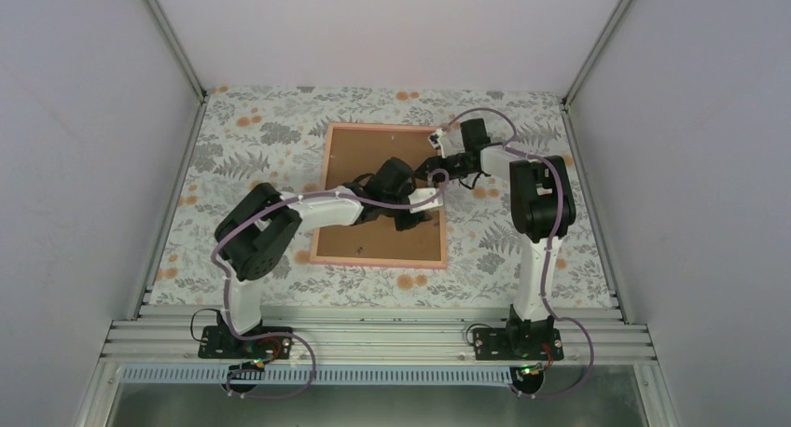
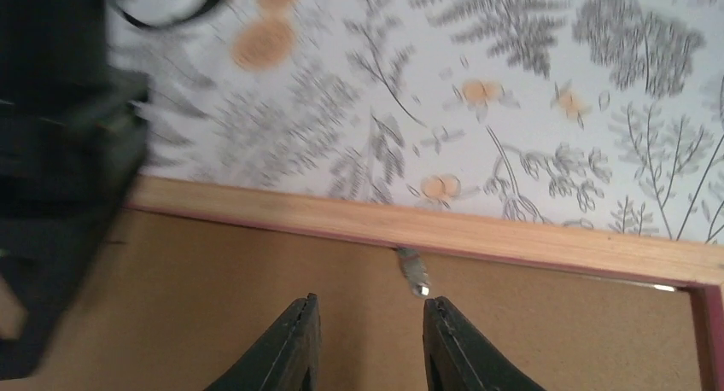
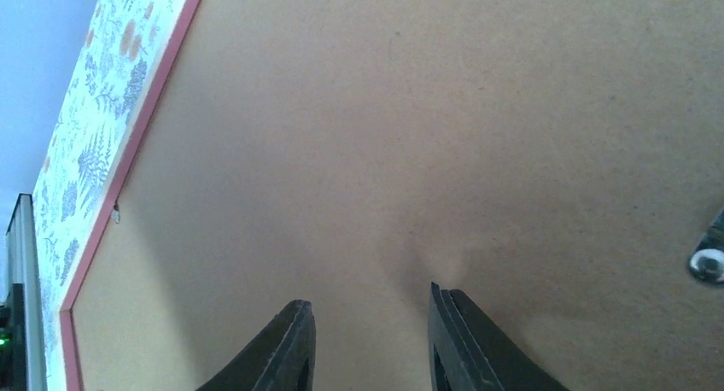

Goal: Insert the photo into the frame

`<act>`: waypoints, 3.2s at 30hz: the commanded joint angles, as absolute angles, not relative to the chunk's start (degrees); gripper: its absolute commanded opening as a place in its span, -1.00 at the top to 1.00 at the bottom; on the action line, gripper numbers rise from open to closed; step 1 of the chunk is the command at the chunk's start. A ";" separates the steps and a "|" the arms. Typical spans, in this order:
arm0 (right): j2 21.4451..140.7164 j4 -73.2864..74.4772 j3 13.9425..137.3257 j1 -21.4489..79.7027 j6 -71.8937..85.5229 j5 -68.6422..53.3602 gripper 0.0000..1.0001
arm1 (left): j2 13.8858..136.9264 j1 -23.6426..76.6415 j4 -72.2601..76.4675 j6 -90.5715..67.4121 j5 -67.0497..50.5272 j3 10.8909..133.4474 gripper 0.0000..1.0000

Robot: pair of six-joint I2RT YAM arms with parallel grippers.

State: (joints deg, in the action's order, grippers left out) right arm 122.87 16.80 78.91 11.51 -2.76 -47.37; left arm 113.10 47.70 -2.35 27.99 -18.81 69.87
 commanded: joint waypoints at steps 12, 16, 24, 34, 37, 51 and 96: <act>126.06 19.22 96.59 9.67 -0.28 -40.85 0.22 | 115.50 37.73 -2.27 28.01 -23.39 79.69 0.34; 131.16 17.33 100.90 9.70 3.46 -40.47 0.25 | 118.85 36.97 -2.69 26.96 -21.16 83.33 0.34; 135.95 17.48 107.38 9.32 2.90 -38.65 0.21 | 121.82 35.39 -1.91 23.46 -23.02 84.60 0.34; 140.77 14.81 115.14 9.40 1.33 -36.70 -0.06 | 117.52 33.79 -1.85 23.56 -24.28 79.63 0.32; 143.41 14.33 118.68 9.37 2.03 -35.94 -0.13 | 116.42 33.02 -2.13 23.38 -24.47 79.03 0.31; 150.89 14.23 120.96 10.01 8.28 -37.37 -0.19 | 114.70 30.35 -3.42 23.17 -23.65 79.27 0.25; 132.16 32.51 98.83 13.74 1.03 -50.07 0.28 | 121.73 35.07 0.22 30.21 -28.80 78.18 0.25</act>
